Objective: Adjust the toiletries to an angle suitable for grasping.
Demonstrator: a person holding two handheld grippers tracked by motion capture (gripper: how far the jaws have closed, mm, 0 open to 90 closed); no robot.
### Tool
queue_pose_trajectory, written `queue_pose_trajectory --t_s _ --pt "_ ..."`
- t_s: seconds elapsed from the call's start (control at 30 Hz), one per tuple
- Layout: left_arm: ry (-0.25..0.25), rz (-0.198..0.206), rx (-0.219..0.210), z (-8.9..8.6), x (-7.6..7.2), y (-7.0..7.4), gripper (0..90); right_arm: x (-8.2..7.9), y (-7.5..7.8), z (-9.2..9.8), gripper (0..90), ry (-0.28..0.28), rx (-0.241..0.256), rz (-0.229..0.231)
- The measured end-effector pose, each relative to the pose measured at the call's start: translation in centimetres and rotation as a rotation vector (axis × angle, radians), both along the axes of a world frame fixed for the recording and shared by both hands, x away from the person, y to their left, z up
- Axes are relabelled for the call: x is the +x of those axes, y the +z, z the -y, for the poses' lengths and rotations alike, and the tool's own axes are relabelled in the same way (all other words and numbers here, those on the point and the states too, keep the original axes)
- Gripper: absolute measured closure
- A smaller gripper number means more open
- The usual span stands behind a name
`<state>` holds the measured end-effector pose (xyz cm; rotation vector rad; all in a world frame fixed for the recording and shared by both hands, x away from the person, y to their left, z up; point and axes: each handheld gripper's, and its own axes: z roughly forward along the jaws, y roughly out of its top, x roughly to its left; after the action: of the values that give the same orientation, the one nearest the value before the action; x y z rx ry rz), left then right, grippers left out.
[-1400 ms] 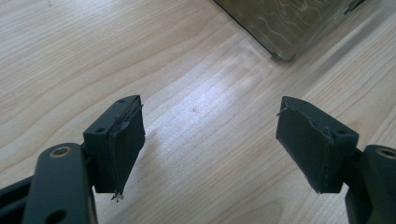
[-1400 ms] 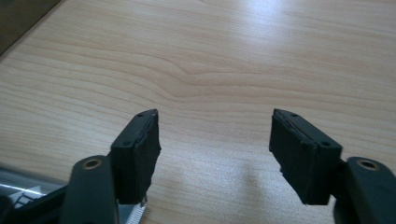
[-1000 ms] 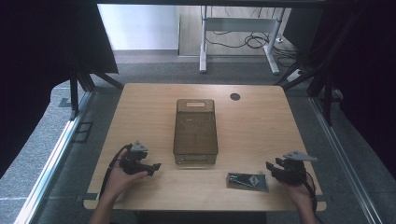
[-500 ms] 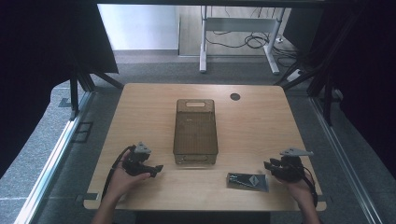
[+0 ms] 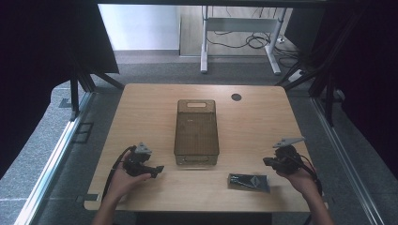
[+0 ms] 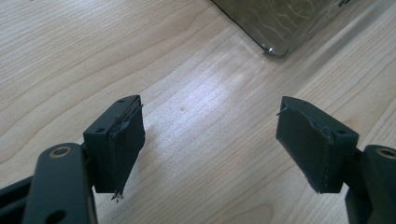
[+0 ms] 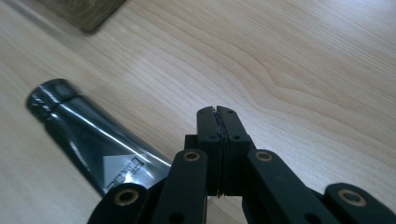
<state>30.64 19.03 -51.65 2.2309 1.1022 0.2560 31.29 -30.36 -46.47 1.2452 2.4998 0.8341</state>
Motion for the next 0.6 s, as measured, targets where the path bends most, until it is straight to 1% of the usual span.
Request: queue_pose_trajectory --t_s 0.07,0.17,0.23,0.27,0.33,0.4,0.5,0.6 --pt "0.001 0.0 0.0 0.0 0.0 0.0 24.0 0.2 0.5 -0.4 89.3 0.03 0.0 -0.019" --pt "0.0 -0.004 0.003 0.0 0.0 -0.1 24.0 0.2 1.1 -1.3 89.3 0.073 -0.017 -0.037" --pt "0.0 -0.005 0.004 -0.1 0.0 -0.1 23.9 0.1 1.2 -1.6 89.4 0.084 -0.02 -0.04" --pt "-0.001 -0.005 0.0 0.0 0.0 -0.1 23.9 -0.1 1.6 -2.4 89.5 0.114 -0.022 -0.054" --pt "-0.002 -0.005 -0.002 0.0 0.0 -0.1 24.0 -0.2 1.8 -3.0 89.6 0.134 -0.023 -0.065" --pt "-0.002 -0.002 0.002 -0.1 0.0 -0.1 24.0 -0.4 1.8 -3.6 89.6 0.155 -0.027 -0.082" --pt "0.0 -0.002 -0.005 -0.2 0.0 0.0 23.9 -0.7 1.7 -4.7 89.6 0.191 -0.051 -0.108" --pt "0.001 -0.001 -0.006 -0.2 0.0 0.0 24.0 -0.9 1.6 -5.7 89.6 0.232 -0.068 -0.123"
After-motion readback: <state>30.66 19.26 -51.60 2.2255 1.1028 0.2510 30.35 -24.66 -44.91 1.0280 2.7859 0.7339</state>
